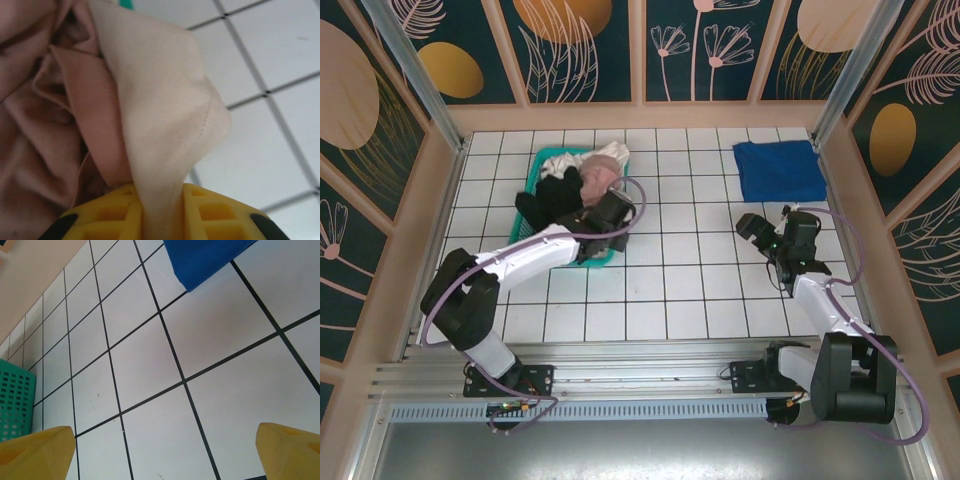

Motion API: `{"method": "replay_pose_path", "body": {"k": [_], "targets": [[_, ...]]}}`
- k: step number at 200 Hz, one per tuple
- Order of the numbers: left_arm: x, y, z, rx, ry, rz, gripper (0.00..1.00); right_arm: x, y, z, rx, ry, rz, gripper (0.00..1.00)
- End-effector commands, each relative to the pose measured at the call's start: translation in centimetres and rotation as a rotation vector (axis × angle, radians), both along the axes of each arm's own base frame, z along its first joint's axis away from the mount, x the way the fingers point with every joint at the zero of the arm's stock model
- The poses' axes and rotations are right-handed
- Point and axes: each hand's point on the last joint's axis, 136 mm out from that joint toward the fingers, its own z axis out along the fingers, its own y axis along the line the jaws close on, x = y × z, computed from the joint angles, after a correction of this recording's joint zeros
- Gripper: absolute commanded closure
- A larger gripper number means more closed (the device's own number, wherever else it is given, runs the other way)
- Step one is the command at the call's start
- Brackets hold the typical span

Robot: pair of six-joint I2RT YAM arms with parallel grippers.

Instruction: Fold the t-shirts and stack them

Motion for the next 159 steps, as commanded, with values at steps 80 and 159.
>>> {"method": "replay_pose_path", "body": {"k": [80,159], "targets": [[10.7,19.9,0.1,0.23,-0.102,0.244,0.98,0.8,-0.7,-0.3,-0.017,-0.004,-0.014,0.07],[9.4,24.3,-0.9,0.089,-0.03,0.442,1.0,1.2,-0.6,0.3,-0.012,-0.009,-0.012,0.07]]}}
